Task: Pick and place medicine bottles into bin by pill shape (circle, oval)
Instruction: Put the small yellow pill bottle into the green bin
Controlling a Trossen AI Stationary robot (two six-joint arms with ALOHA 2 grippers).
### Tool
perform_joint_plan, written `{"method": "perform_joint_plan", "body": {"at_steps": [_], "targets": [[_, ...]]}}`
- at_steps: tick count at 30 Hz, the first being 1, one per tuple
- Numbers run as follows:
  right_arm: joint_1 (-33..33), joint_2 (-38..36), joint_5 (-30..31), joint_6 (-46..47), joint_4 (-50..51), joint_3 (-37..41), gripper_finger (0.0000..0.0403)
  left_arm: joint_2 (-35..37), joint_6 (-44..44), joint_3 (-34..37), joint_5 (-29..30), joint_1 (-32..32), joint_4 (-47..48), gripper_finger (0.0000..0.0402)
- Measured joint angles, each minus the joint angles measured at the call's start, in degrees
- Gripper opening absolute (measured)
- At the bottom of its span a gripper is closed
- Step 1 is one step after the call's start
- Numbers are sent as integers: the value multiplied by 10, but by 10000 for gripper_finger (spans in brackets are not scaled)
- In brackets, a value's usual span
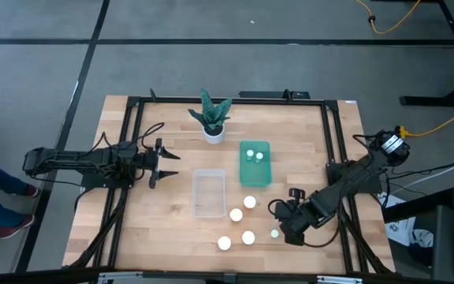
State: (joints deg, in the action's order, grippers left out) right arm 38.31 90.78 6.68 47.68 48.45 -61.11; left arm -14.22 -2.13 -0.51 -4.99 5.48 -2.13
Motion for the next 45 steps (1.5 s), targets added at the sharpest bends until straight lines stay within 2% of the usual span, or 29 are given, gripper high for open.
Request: {"method": "perform_joint_plan", "body": {"at_steps": [5, 18, 24, 35, 45], "targets": [[-8, 0, -12, -2, -15, 5, 161, 0, -5, 0, 2, 0, 0, 254], [-8, 0, -14, -76, -15, 5, 161, 0, -10, 0, 10, 0, 0, 254], [-11, 0, -14, -50, -15, 5, 163, 0, -4, 0, 9, 0, 0, 254], [-14, 0, -10, -29, -14, 5, 244, 0, 6, 0, 9, 0, 0, 254], [-14, 0, -12, -30, -13, 5, 253, 0, 5, 0, 9, 0, 0, 254]]}}
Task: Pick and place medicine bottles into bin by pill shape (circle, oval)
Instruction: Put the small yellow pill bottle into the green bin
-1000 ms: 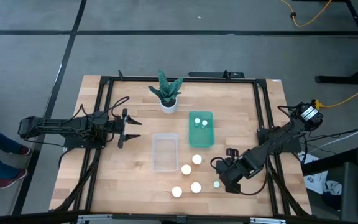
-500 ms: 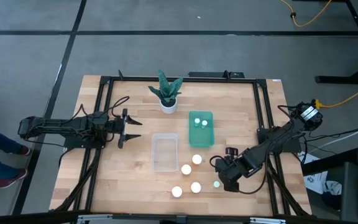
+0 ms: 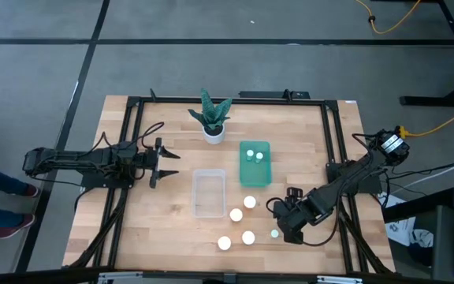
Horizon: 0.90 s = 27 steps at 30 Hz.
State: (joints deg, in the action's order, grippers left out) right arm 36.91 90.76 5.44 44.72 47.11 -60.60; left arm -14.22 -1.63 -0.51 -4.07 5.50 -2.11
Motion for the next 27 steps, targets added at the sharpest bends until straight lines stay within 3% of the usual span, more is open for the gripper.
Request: {"method": "perform_joint_plan", "body": {"at_steps": [17, 27], "targets": [[0, 2, -11, -3, 6, 0, 253, 0, 0, 0, 0, 0, 0, 254], [-4, 40, -9, -18, -20, 0, 253, 0, -1, 0, 0, 0, 1, 254]]}}
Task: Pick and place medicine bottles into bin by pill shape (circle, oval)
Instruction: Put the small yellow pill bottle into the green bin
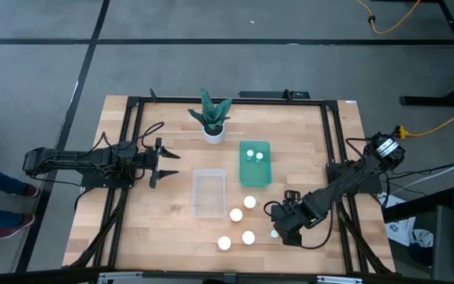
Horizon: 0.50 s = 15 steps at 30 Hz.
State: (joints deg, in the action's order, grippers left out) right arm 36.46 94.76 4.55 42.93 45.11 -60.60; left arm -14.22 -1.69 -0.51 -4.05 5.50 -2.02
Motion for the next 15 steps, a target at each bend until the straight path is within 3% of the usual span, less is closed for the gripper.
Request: {"method": "perform_joint_plan", "body": {"at_steps": [15], "targets": [[-14, 22, 9, -12, -9, 0, 253, 0, 0, 0, 0, 0, 0, 254]]}}
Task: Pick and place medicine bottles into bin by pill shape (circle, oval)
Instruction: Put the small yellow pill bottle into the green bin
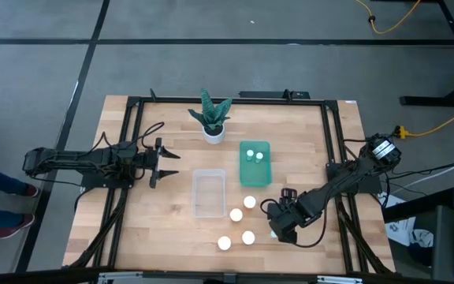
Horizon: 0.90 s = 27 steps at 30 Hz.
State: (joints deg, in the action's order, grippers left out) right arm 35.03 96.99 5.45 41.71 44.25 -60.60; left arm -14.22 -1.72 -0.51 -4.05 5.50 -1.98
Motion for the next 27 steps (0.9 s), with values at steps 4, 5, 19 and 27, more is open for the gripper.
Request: {"method": "perform_joint_plan", "body": {"at_steps": [4, 5, 19, 27], "targets": [[0, 0, 0, -2, -4, 0, 238, 0, 0, 0, 0, 0, 0, 254], [0, 0, 0, -2, -4, 0, 230, 0, 0, 0, 0, 0, 0, 254], [0, -8, 29, 3, 9, -3, 109, 0, 0, 0, 0, 0, 0, 254], [0, -23, 123, 30, 176, -102, 109, 0, 0, 0, 0, 0, 0, 254]]}}
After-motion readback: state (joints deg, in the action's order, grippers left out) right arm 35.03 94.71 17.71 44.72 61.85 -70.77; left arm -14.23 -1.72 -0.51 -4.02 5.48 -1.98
